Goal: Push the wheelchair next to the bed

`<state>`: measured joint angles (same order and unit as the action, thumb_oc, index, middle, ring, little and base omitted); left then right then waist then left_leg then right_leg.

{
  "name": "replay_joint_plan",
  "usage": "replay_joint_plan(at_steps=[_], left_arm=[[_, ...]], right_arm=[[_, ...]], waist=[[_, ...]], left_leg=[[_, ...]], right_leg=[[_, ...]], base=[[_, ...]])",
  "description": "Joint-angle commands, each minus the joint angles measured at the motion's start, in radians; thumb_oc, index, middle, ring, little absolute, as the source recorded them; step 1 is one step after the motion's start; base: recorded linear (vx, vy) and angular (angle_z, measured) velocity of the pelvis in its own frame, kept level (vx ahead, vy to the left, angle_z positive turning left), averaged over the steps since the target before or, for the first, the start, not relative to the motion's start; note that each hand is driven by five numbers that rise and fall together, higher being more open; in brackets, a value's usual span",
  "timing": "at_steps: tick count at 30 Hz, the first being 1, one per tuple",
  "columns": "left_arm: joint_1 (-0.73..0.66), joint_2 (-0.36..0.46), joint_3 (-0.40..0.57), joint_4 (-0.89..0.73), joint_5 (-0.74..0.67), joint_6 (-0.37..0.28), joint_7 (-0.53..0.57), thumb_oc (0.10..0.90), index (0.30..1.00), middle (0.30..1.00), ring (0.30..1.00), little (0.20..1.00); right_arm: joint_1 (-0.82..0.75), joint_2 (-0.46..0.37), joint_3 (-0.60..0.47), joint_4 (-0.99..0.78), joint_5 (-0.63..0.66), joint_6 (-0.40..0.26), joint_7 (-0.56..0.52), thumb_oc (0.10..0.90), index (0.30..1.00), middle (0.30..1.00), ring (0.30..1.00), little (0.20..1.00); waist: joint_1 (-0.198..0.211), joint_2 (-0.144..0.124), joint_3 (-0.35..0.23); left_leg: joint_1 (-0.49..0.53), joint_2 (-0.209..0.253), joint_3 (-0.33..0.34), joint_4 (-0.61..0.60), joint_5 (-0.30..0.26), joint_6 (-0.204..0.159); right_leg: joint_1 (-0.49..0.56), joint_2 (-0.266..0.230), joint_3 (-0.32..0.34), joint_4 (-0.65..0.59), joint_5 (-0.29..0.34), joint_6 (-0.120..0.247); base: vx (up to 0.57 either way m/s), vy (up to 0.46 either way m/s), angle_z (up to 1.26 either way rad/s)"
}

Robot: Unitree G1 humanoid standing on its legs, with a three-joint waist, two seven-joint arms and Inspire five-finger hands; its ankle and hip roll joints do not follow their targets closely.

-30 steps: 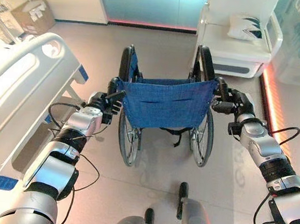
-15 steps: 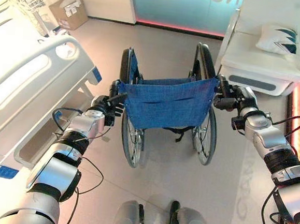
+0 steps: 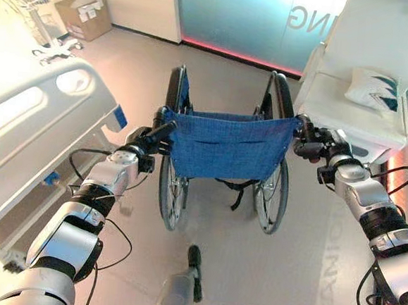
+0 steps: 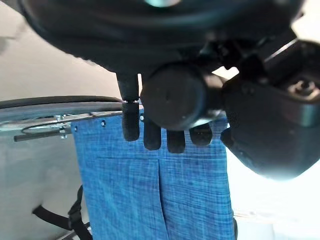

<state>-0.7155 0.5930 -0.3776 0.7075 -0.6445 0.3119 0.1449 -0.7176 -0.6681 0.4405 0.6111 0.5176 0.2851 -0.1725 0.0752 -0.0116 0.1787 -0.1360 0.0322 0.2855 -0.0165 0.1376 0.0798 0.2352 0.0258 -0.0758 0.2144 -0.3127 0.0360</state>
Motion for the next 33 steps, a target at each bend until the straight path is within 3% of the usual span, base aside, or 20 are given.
replay_joint_plan(at_steps=[1,4,5,9,10,11,12,13,15,18,22,25,27,30,31,32,33], left_arm=[[-0.044,0.008,0.017,0.037,0.011,-0.095,0.034,0.4,0.3,0.3,0.3,0.3],[-0.02,-0.037,0.019,0.018,0.023,-0.083,0.046,0.4,0.3,0.3,0.3,0.3],[-0.018,-0.039,0.019,0.017,0.021,-0.083,0.048,0.4,0.3,0.3,0.3,0.3],[0.004,-0.076,0.034,0.007,0.037,-0.081,0.059,0.4,0.3,0.3,0.3,0.3],[0.016,-0.082,0.039,0.0,0.054,-0.086,0.054,0.4,0.3,0.3,0.3,0.3],[0.025,-0.085,0.038,-0.009,0.075,-0.088,0.047,0.4,0.3,0.3,0.3,0.3],[0.026,-0.085,0.039,-0.009,0.075,-0.087,0.047,0.4,0.3,0.3,0.3,0.3],[0.043,-0.094,0.024,-0.037,0.105,-0.087,0.038,0.4,0.3,0.3,0.3,0.3],[0.049,-0.097,0.01,-0.055,0.12,-0.083,0.029,0.4,0.3,0.3,0.3,0.3],[0.039,-0.111,-0.022,-0.069,0.12,-0.069,0.024,0.4,0.3,0.3,0.3,0.3],[0.032,-0.128,-0.032,-0.062,0.126,-0.053,0.007,0.4,0.3,0.3,0.3,0.3],[0.035,-0.142,-0.043,-0.06,0.096,-0.033,-0.005,0.4,0.3,0.3,0.3,0.3],[0.038,-0.141,-0.044,-0.061,0.074,-0.024,-0.012,0.4,0.3,0.3,0.3,0.3],[0.044,-0.135,-0.054,-0.079,0.038,-0.011,-0.011,0.4,0.3,0.3,0.3,0.3],[0.048,-0.137,-0.058,-0.09,0.026,-0.009,-0.007,0.4,0.3,0.3,0.3,0.3],[0.048,-0.139,-0.059,-0.09,0.024,-0.012,-0.007,0.4,0.3,0.3,0.3,0.3],[0.048,-0.144,-0.064,-0.095,0.02,-0.016,-0.013,0.4,0.3,0.3,0.3,0.3]], right_arm=[[-0.035,0.001,-0.04,-0.155,-0.052,-0.218,0.074,0.4,0.3,0.3,0.3,0.3],[-0.025,0.006,-0.058,-0.132,-0.054,-0.228,0.11,0.4,0.3,0.3,0.3,0.3],[-0.026,0.006,-0.058,-0.13,-0.053,-0.23,0.111,0.4,0.3,0.3,0.3,0.3],[-0.077,0.005,-0.053,-0.078,-0.062,-0.23,0.172,0.4,0.3,0.3,0.3,0.3],[-0.109,-0.01,-0.053,-0.062,-0.056,-0.223,0.195,0.4,0.3,0.3,0.3,0.3],[-0.119,-0.022,-0.049,-0.057,-0.056,-0.231,0.218,0.4,0.3,0.3,0.3,0.3],[-0.119,-0.022,-0.049,-0.057,-0.056,-0.231,0.218,0.4,0.3,0.3,0.3,0.3],[-0.131,-0.046,-0.043,-0.062,-0.046,-0.235,0.221,0.4,0.3,0.3,0.3,0.3],[-0.146,-0.059,-0.042,-0.057,-0.045,-0.228,0.225,0.4,0.3,0.3,0.3,0.3],[-0.189,-0.073,-0.04,-0.02,-0.031,-0.216,0.226,0.4,0.3,0.3,0.3,0.3],[-0.2,-0.08,-0.042,0.012,-0.045,-0.219,0.243,0.4,0.3,0.3,0.3,0.3],[-0.216,-0.096,-0.017,0.033,-0.062,-0.222,0.275,0.4,0.3,0.3,0.3,0.3],[-0.221,-0.097,0.003,0.028,-0.078,-0.22,0.285,0.4,0.3,0.3,0.3,0.3],[-0.236,-0.106,0.043,0.012,-0.068,-0.214,0.279,0.4,0.3,0.3,0.3,0.3],[-0.24,-0.108,0.056,0.006,-0.07,-0.217,0.274,0.4,0.3,0.3,0.3,0.3],[-0.242,-0.111,0.06,0.004,-0.069,-0.218,0.271,0.4,0.3,0.3,0.3,0.3],[-0.241,-0.119,0.068,0.001,-0.069,-0.223,0.263,0.4,0.3,0.3,0.3,0.3]], waist=[[-0.002,-0.026,-0.095],[-0.005,-0.007,-0.099],[-0.005,-0.006,-0.099],[-0.004,0.0,-0.1],[-0.007,0.005,-0.092],[-0.018,0.003,-0.08],[-0.018,0.003,-0.08],[-0.041,-0.009,-0.064],[-0.057,-0.024,-0.058],[-0.086,-0.041,-0.056],[-0.098,-0.048,-0.066],[-0.112,-0.048,-0.086],[-0.117,-0.041,-0.094],[-0.123,-0.027,-0.108],[-0.122,-0.032,-0.107],[-0.121,-0.036,-0.105],[-0.119,-0.049,-0.094]], left_leg=[[-0.062,-0.063,-0.032,0.16,-0.116,-0.055],[0.006,-0.095,-0.058,0.155,-0.151,-0.032],[0.01,-0.096,-0.059,0.153,-0.152,-0.031],[0.079,-0.106,-0.069,0.125,-0.165,-0.028],[0.114,-0.102,-0.093,0.123,-0.179,-0.04],[0.138,-0.102,-0.11,0.13,-0.201,-0.046],[0.138,-0.102,-0.11,0.131,-0.202,-0.046],[0.169,-0.112,-0.134,0.14,-0.245,-0.051],[0.189,-0.129,-0.153,0.149,-0.286,-0.048],[0.253,-0.144,-0.206,0.16,-0.353,-0.041],[0.286,-0.14,-0.24,0.18,-0.391,-0.037],[0.307,-0.106,-0.247,0.232,-0.413,-0.064],[0.32,-0.071,-0.245,0.262,-0.381,-0.085],[0.312,-0.023,-0.247,0.39,-0.228,-0.138],[0.276,-0.018,-0.235,0.5,-0.165,-0.153],[0.255,-0.018,-0.223,0.557,-0.145,-0.158],[0.181,-0.014,-0.191,0.699,-0.123,-0.161]], right_leg=[[-0.024,-0.194,-0.136,0.22,0.263,0.103],[-0.113,-0.237,-0.141,0.452,0.35,0.1],[-0.118,-0.24,-0.142,0.455,0.351,0.099],[-0.172,-0.26,-0.195,0.337,0.318,0.08],[-0.223,-0.251,-0.215,0.216,0.287,0.072],[-0.273,-0.252,-0.214,0.129,0.306,0.079],[-0.272,-0.252,-0.214,0.128,0.307,0.079],[-0.352,-0.253,-0.181,0.012,0.379,0.11],[-0.403,-0.253,-0.155,-0.063,0.449,0.139],[-0.463,-0.233,-0.119,-0.194,0.505,0.167],[-0.454,-0.223,-0.077,-0.16,0.493,0.157],[-0.437,-0.21,-0.046,-0.076,0.453,0.145],[-0.426,-0.195,-0.056,-0.049,0.417,0.127],[-0.39,-0.148,-0.078,-0.037,0.356,0.072],[-0.362,-0.134,-0.092,-0.041,0.332,0.043],[-0.35,-0.132,-0.096,-0.042,0.323,0.031],[-0.318,-0.127,-0.103,-0.042,0.304,0.005]], base=[[0.35,0.221,-0.34],[0.32,0.195,0.02],[0.33,0.131,0.27],[0.28,-0.028,-0.09],[0.28,-0.182,-0.22],[0.26,-0.173,-0.26],[0.29,-0.22,-0.21],[0.22,-0.173,-0.07],[0.28,-0.203,0.23],[0.45,-0.262,0.73],[0.36,-0.275,1.17],[0.39,-0.371,1.12],[0.3,-0.328,0.7],[0.27,-0.354,0.03],[0.22,-0.35,0.14],[0.24,-0.395,0.21],[0.14,-0.239,0.12]])
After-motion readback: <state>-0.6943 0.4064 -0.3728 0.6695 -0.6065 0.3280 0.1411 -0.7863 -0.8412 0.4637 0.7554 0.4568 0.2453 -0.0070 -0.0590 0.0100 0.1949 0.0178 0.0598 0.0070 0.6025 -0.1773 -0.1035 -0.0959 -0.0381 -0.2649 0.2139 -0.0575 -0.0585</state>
